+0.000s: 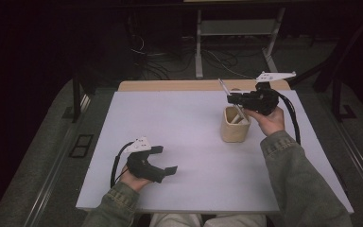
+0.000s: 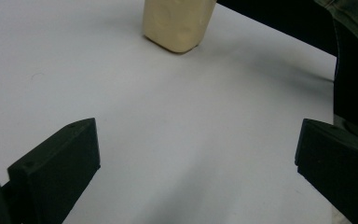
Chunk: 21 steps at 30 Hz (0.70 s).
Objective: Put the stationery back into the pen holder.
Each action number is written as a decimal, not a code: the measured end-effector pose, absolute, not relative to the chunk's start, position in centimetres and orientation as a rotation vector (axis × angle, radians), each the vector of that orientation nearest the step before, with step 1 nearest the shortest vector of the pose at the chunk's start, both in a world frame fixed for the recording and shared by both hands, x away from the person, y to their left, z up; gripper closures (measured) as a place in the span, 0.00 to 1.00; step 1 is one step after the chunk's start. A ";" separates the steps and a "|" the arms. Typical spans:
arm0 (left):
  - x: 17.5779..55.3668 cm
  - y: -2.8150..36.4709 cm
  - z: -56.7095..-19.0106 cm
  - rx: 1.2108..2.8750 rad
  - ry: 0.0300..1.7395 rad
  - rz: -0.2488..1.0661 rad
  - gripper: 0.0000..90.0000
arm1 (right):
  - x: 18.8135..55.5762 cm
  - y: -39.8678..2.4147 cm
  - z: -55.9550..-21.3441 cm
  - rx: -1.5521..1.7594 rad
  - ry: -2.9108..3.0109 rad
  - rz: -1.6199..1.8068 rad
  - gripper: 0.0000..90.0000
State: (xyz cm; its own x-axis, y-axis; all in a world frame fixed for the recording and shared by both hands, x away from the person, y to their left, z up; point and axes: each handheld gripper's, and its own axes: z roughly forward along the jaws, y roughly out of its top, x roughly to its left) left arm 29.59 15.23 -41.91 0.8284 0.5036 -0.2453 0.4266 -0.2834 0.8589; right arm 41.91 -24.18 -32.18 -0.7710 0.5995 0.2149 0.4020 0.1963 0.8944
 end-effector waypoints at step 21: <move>29.6 15.3 -42.0 1.914 0.695 0.092 0.00 | 42.9 -23.8 -37.0 1.045 2.127 1.703 0.87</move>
